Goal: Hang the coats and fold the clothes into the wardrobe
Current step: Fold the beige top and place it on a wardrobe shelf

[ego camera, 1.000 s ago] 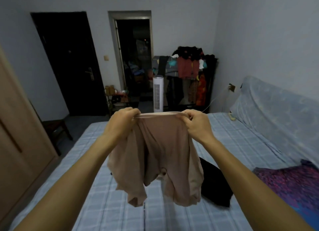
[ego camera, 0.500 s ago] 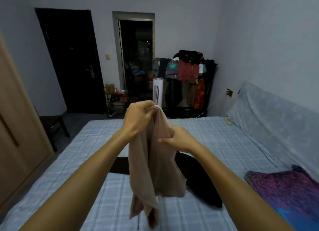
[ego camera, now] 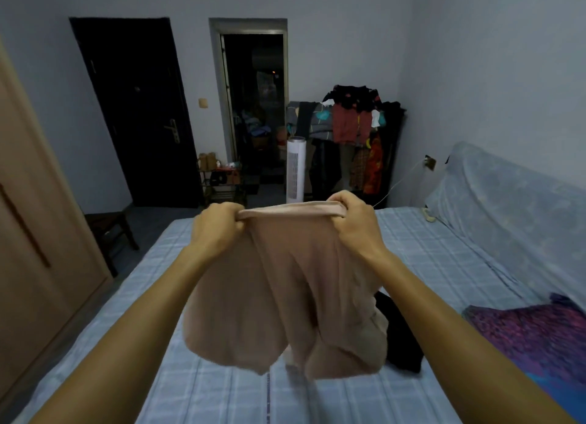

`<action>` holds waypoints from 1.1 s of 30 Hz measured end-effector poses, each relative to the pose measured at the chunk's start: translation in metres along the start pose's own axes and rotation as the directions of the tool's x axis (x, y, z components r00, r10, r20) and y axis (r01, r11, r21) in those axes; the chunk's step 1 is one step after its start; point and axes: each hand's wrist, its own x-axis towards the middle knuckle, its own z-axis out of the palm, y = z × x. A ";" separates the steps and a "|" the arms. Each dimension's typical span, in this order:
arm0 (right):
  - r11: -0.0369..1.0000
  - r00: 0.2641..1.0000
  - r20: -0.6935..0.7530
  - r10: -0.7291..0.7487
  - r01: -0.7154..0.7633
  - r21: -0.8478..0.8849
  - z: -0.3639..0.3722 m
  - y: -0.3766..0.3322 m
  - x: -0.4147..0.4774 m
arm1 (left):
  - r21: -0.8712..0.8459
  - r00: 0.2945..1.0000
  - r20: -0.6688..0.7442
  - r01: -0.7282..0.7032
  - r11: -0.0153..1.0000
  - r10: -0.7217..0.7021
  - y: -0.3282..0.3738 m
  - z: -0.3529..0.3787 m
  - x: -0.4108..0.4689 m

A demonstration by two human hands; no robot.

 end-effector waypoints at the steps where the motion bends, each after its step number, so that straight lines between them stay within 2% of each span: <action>1: 1.000 0.998 0.059 -0.015 0.015 -0.006 -0.003 -0.001 0.000 | -0.040 0.997 -0.057 0.053 0.998 -0.055 -0.004 0.000 0.000; 3: 0.995 0.976 0.217 -0.012 0.034 -0.094 -0.008 0.001 0.003 | -0.111 0.984 -0.127 0.110 0.988 -0.124 -0.011 -0.004 0.005; 5: 0.976 0.962 0.272 0.017 0.043 -0.213 -0.011 0.006 0.005 | -0.122 0.975 -0.170 0.124 0.985 -0.144 -0.013 -0.006 0.008; 8: 0.956 0.980 0.198 -0.006 0.064 -0.288 -0.011 0.013 0.000 | -0.094 0.969 -0.213 0.108 0.990 -0.126 -0.017 -0.003 0.005; 11: 0.986 0.996 0.090 -0.025 0.039 -0.164 -0.005 0.011 -0.007 | -0.079 0.982 -0.143 0.112 0.991 -0.122 -0.025 0.007 0.007; 13: 0.998 0.999 0.051 -0.013 0.016 -0.054 0.001 0.001 -0.008 | -0.117 1.000 -0.001 0.003 0.993 -0.003 -0.020 0.015 0.008; 15: 0.998 0.993 0.109 -0.046 0.041 0.046 0.008 -0.015 -0.006 | -0.319 0.975 0.112 -0.147 0.936 0.191 0.006 0.020 0.002; 16: 0.995 0.983 0.165 -0.085 0.076 0.058 0.011 -0.024 -0.004 | -0.443 0.954 0.118 -0.198 0.874 0.276 0.022 0.021 -0.003; 18: 0.986 0.955 0.248 -0.166 0.168 0.012 0.018 -0.034 0.000 | -0.587 0.931 0.040 -0.271 0.763 0.362 0.052 0.020 -0.011; 20: 0.975 0.944 0.257 -0.207 0.222 -0.030 0.018 -0.035 0.004 | -0.590 0.933 -0.049 -0.315 0.744 0.357 0.064 0.020 -0.010; 22: 0.978 0.955 0.233 -0.185 0.202 -0.052 0.010 -0.030 0.006 | -0.544 0.952 -0.102 -0.295 0.786 0.287 0.061 0.019 -0.005; 25: 0.994 0.950 0.312 -0.015 0.047 -0.097 -0.008 -0.015 0.002 | -0.551 0.974 -0.183 -0.212 0.807 0.131 0.055 0.018 -0.002; 27: 0.993 0.875 0.473 0.101 -0.061 -0.099 -0.016 -0.005 -0.006 | -0.551 0.971 -0.226 -0.191 0.812 0.076 0.055 0.016 -0.001; 29: 0.990 0.787 0.602 0.135 -0.090 -0.106 -0.014 0.006 -0.019 | -0.530 0.966 -0.251 -0.194 0.826 0.066 0.055 0.014 -0.001; 30: 0.991 0.769 0.626 0.131 -0.085 -0.102 -0.009 0.011 -0.025 | -0.524 0.963 -0.261 -0.197 0.829 0.064 0.056 0.013 -0.002; 31: 0.991 0.784 0.606 0.130 -0.078 -0.112 -0.002 0.017 -0.030 | -0.518 0.960 -0.272 -0.206 0.830 0.068 0.058 0.013 -0.002; 33: 0.989 0.879 0.457 0.132 -0.085 -0.123 0.010 0.026 -0.031 | -0.505 0.957 -0.283 -0.205 0.839 0.064 0.058 0.014 -0.003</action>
